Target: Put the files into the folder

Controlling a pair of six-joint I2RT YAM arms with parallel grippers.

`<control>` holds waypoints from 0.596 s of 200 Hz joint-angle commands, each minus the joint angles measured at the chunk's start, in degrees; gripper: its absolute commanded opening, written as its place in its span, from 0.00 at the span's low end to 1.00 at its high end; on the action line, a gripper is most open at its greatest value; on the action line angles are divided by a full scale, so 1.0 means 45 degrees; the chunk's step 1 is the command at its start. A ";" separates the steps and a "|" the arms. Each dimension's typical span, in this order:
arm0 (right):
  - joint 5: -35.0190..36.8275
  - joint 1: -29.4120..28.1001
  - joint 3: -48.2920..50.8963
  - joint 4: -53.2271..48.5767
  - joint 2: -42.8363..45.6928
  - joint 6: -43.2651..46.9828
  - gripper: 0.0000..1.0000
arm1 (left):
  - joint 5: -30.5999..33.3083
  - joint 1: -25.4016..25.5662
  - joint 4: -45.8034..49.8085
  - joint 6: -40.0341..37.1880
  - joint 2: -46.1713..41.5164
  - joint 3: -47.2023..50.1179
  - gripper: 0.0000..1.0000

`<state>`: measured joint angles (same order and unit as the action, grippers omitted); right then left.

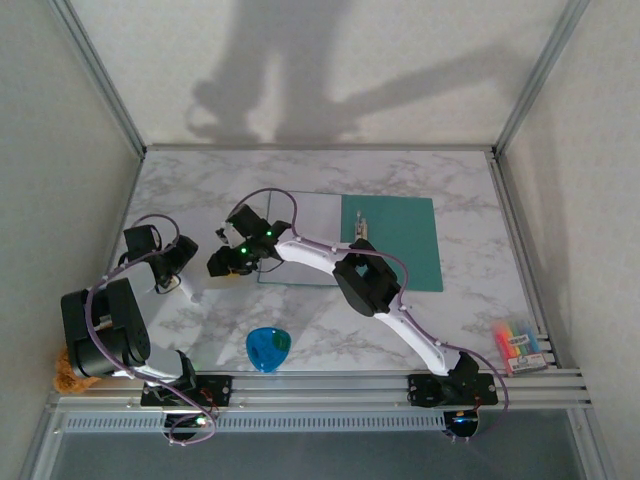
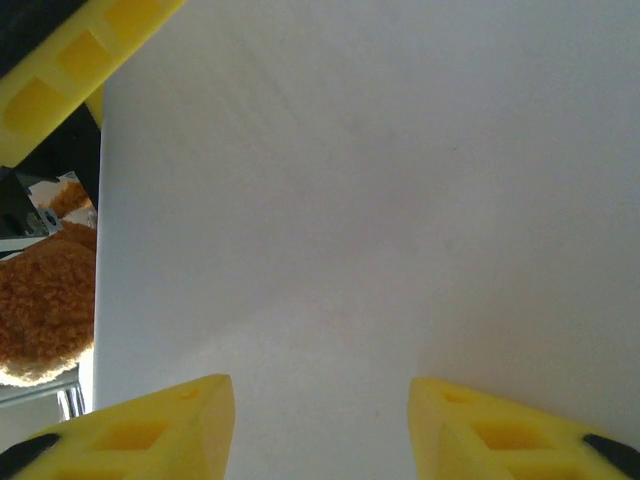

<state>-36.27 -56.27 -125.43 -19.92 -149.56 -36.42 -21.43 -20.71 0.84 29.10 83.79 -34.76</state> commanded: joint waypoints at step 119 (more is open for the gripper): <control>0.0073 0.0643 -0.0271 -0.1576 0.0068 0.0091 0.50 | -0.0356 0.0197 0.1073 0.0520 -0.0700 0.0148 0.56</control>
<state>-37.39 -55.24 -125.69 -21.23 -149.56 -36.69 -22.37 -20.27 3.95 30.65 82.32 -34.68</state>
